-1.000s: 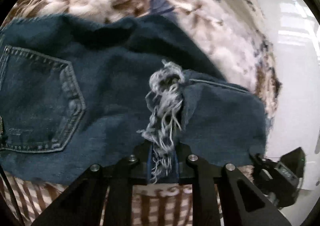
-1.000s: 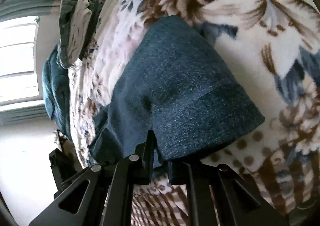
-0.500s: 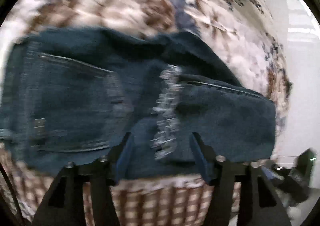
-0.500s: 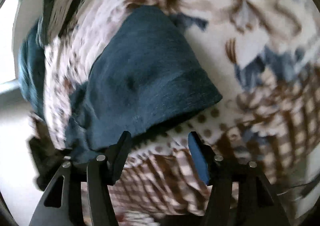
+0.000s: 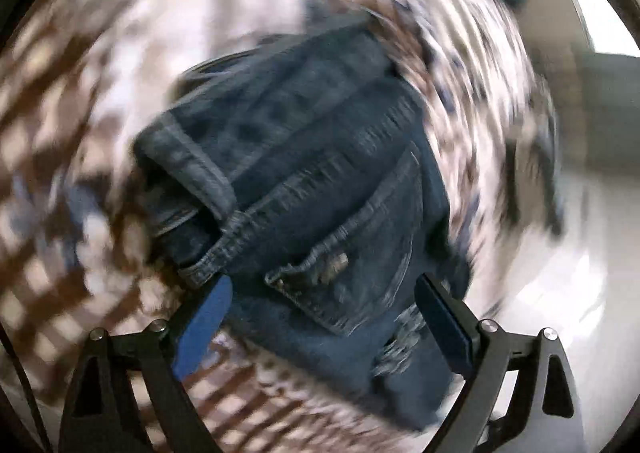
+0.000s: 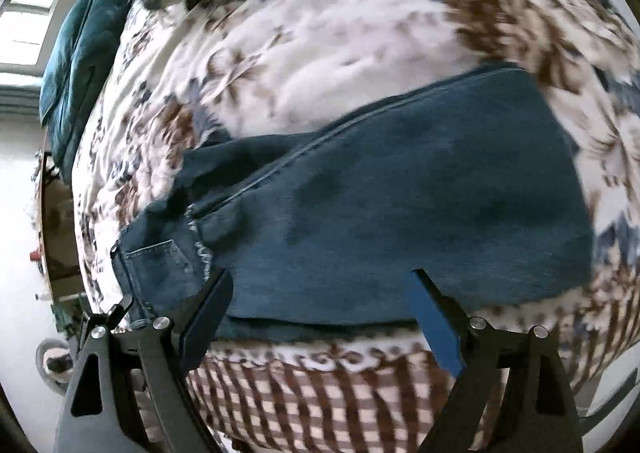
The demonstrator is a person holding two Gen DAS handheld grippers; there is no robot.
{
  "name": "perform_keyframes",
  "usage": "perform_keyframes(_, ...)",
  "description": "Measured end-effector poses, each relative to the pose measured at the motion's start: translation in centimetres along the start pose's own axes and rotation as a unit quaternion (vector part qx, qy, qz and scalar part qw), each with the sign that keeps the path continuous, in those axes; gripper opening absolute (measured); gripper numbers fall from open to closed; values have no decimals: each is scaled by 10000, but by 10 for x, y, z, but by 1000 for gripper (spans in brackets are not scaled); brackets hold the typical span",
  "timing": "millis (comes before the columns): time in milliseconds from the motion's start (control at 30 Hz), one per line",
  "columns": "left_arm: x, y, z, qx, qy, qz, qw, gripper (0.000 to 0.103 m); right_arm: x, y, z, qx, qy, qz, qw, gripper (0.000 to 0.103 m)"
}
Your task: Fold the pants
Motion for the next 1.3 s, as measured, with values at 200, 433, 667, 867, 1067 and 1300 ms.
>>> perform_keyframes(200,-10,-37,-6,531,-538,-404,9963,93,-13,11,-2,-200,-168,-88,9996,90)
perform_keyframes(433,-34,-19,6,509,-588,-253,9966,93,-11,22,-6,-393,-132,-135,9990,90)
perform_keyframes(667,-4,22,38,659,-40,-95,9978,94,-8,30,-7,-503,63,-87,9987,90)
perform_keyframes(867,-18,32,45,890,-177,-413,9950,99,-2,25,-5,-507,206,25,9985,90)
perform_keyframes(1067,-30,19,43,1010,-296,-920,9902,95,-1,20,-7,-558,98,129,9983,90)
perform_keyframes(1300,22,2,37,1090,504,-1081,9869,94,4,24,-11,-614,66,136,9980,90)
Point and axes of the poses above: each gripper's, at about its wrist camera, not at the fingertips, and y roughly the way its jaws point, x to its right, z to its top, the point moved 7 cm from there along y, roughly the way its jaws point, and after that the axes turned 6 degrees about -z, right-handed, at the moved point
